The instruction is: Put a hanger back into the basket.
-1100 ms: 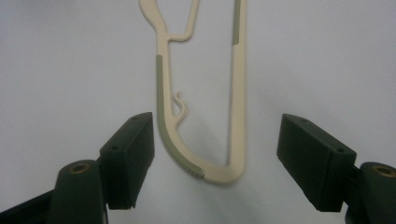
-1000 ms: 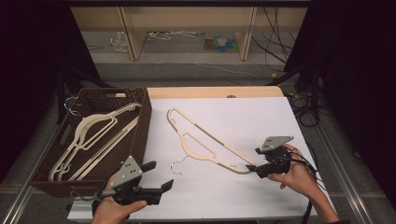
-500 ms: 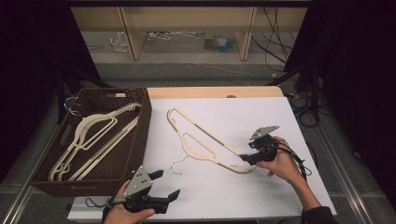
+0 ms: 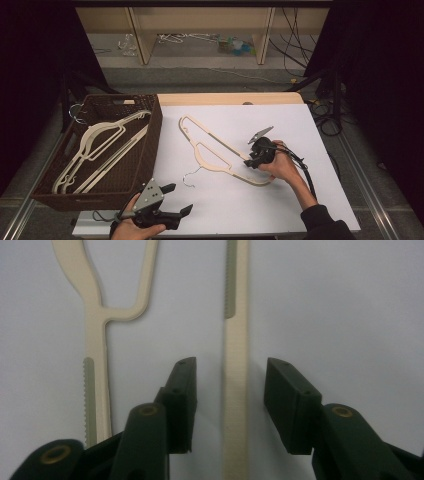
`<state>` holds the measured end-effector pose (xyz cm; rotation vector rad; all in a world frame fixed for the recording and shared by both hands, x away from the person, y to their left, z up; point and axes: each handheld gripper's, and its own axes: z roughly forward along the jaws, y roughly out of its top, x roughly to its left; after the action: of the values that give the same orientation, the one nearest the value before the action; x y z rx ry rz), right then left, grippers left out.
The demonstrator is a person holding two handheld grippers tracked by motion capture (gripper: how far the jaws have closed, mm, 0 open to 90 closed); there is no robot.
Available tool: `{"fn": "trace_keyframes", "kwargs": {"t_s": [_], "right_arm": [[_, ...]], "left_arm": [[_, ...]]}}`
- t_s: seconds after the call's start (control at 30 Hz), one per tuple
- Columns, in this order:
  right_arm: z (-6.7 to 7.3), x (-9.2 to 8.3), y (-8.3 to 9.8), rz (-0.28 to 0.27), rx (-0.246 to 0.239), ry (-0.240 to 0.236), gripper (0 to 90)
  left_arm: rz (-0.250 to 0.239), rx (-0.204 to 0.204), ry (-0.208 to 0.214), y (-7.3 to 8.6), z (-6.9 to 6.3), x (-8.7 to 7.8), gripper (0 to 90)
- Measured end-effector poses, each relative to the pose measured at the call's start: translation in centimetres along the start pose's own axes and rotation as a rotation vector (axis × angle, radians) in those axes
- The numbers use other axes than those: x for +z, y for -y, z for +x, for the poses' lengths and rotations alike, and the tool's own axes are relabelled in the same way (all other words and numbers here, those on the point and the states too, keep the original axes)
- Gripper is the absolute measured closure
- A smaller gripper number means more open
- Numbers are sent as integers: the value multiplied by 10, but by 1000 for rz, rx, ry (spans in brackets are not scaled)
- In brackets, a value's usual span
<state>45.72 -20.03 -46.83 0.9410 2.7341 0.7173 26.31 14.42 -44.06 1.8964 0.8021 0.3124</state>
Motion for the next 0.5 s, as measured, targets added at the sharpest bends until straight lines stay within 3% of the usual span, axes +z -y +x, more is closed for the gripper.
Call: {"fn": "trace_keyframes", "kwargs": {"t_s": [0.07, 0.2, 0.3, 0.47, 0.5], "right_arm": [[1, 0, -2, 15, -2, 8, 624], [3, -4, -1, 65, -39, -18, 781], [5, -9, 3, 104, -57, -42, 778], [13, -20, 11, 204, -127, -47, 772], [13, -20, 11, 204, -127, -47, 772]], "left_arm": [[5, -8, -3, 1, 1, 0, 177], [11, 1, 3, 2, 1, 1, 179], [14, 4, -1, 2, 1, 1, 179], [15, 7, 0, 2, 1, 1, 182], [15, 7, 0, 2, 1, 1, 182]]}}
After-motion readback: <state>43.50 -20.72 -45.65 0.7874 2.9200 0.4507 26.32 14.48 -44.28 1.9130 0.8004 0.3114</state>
